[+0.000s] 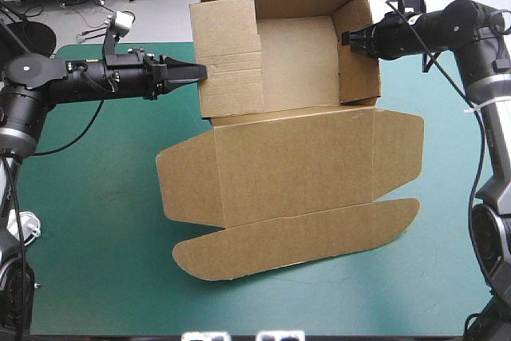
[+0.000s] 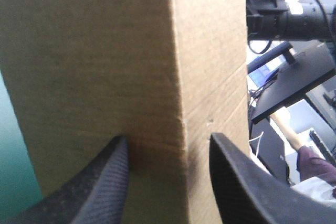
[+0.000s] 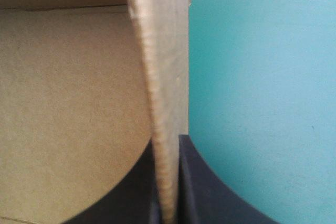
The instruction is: Fold the box
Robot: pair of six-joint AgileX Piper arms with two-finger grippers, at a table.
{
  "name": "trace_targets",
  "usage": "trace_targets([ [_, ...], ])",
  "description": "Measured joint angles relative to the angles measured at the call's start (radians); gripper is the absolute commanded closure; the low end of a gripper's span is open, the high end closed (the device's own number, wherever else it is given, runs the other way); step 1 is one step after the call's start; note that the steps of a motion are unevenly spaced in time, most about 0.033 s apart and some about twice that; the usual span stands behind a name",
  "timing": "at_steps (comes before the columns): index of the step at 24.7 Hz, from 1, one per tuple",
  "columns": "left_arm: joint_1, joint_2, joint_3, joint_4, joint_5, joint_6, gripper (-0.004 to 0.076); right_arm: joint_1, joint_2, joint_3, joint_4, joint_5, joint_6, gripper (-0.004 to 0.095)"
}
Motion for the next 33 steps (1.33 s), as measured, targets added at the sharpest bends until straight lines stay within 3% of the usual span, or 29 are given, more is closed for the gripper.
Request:
trace_targets([
  [8,0.000,0.000,0.000,0.140,0.005,-0.028,0.0370,0.119,0.004,0.000,-0.134,-0.052,0.052,0.0908],
  [15,0.000,0.000,0.000,0.407,-0.093,-0.195,0.0392,0.238,0.005,0.000,-0.247,-0.064,0.120,0.0908],
  [19,0.000,0.000,0.000,0.464,-0.149,-0.226,0.0471,0.264,0.005,0.000,-0.251,-0.060,0.136,0.0908],
  [27,0.000,0.035,0.000,0.527,-0.197,-0.237,0.0730,0.293,0.005,0.000,-0.275,-0.037,0.163,0.0908],
  [33,-0.001,0.056,0.002,0.541,-0.183,-0.239,0.0734,0.298,0.005,0.000,-0.303,0.009,0.196,0.0908],
])
